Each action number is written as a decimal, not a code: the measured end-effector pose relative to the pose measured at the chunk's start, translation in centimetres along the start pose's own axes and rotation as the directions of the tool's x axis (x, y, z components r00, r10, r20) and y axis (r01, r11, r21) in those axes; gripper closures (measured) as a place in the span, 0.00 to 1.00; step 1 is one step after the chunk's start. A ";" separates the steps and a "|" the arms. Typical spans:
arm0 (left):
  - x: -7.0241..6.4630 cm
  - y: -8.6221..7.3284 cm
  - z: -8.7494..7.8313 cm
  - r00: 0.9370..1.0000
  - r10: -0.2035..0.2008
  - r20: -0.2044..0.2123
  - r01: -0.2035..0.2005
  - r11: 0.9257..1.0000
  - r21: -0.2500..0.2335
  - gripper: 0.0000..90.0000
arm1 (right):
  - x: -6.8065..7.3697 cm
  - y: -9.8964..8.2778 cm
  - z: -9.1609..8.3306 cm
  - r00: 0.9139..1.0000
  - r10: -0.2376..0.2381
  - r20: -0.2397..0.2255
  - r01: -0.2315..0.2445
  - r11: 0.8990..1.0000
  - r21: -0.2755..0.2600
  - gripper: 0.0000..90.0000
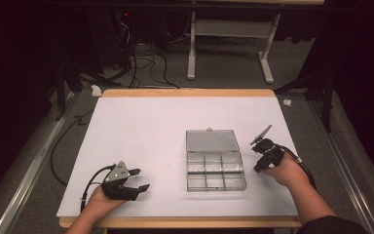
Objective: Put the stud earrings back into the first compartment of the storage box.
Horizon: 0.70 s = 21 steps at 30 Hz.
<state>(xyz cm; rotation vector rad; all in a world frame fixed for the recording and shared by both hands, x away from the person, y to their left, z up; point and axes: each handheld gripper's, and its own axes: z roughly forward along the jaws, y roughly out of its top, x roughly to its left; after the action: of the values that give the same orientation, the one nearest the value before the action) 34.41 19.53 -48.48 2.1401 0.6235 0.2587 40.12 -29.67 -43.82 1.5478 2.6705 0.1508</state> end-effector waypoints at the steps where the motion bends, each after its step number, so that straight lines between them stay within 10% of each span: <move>1: 0.0 0.0 0.0 1.000 0.000 0.000 0.000 1.000 0.000 0.35 | 0.0 0.0 0.0 1.000 0.000 0.000 0.000 1.000 -0.002 0.87; 21: 0.0 0.0 0.0 1.000 -0.001 -0.001 0.001 1.000 0.001 0.35 | 1.0 0.0 -1.5 0.999 -0.035 -0.018 0.035 0.999 -0.020 0.96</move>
<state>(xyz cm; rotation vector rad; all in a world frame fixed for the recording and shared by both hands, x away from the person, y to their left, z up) 34.42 19.51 -48.49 2.1409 0.6257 0.2585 39.49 -28.85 -42.34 1.5002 2.6995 0.1901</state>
